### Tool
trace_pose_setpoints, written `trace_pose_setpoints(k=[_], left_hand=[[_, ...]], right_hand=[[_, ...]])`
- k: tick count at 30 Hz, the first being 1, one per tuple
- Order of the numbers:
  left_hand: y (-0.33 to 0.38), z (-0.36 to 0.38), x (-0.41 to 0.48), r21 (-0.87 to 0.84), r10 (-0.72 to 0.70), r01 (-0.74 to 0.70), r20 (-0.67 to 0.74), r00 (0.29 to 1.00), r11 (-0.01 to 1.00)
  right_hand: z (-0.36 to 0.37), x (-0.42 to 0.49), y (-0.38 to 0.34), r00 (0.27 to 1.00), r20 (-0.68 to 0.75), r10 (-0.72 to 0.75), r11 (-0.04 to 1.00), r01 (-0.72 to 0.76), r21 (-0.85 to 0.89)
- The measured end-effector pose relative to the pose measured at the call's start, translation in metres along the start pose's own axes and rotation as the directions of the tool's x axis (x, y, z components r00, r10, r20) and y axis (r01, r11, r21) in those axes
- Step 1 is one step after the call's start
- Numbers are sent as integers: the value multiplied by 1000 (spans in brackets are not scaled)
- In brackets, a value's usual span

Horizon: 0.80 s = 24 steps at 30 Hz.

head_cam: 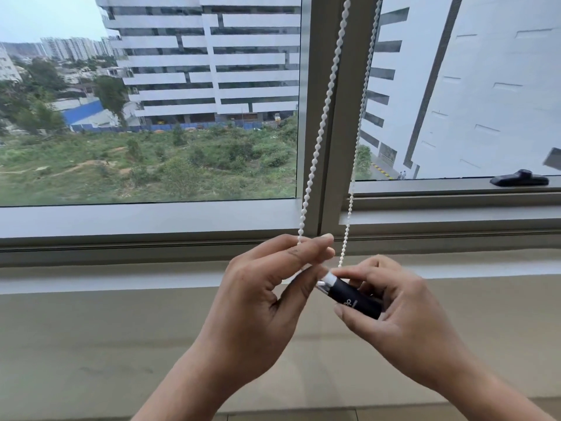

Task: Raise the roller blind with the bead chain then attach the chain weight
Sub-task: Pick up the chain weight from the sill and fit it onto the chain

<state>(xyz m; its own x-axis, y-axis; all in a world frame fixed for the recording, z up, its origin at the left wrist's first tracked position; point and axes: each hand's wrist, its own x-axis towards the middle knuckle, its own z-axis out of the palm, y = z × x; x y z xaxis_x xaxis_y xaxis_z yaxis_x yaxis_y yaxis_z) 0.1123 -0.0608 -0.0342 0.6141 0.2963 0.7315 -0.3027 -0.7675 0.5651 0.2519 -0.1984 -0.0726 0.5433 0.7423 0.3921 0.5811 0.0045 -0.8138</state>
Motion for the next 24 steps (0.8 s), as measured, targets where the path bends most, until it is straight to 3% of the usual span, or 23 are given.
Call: trace_pose_setpoints(k=[4, 9, 16, 24], left_hand=[[-2, 3, 1, 3, 19, -19, -23, 1000, 1000], [0, 17, 7, -37, 40, -40, 5, 999, 999], [-17, 40, 20, -39, 57, -56, 7, 998, 998], [-49, 69, 32, -226, -178, 162, -55, 982, 961]], right_hand=[[10, 8, 32, 993, -104, 63, 994, -72, -87], [18, 31, 63, 955, -248, 163, 984, -177, -32], [25, 61, 83, 940, -278, 196, 978, -208, -13], [34, 70, 98, 931, -279, 233, 970, -243, 0]])
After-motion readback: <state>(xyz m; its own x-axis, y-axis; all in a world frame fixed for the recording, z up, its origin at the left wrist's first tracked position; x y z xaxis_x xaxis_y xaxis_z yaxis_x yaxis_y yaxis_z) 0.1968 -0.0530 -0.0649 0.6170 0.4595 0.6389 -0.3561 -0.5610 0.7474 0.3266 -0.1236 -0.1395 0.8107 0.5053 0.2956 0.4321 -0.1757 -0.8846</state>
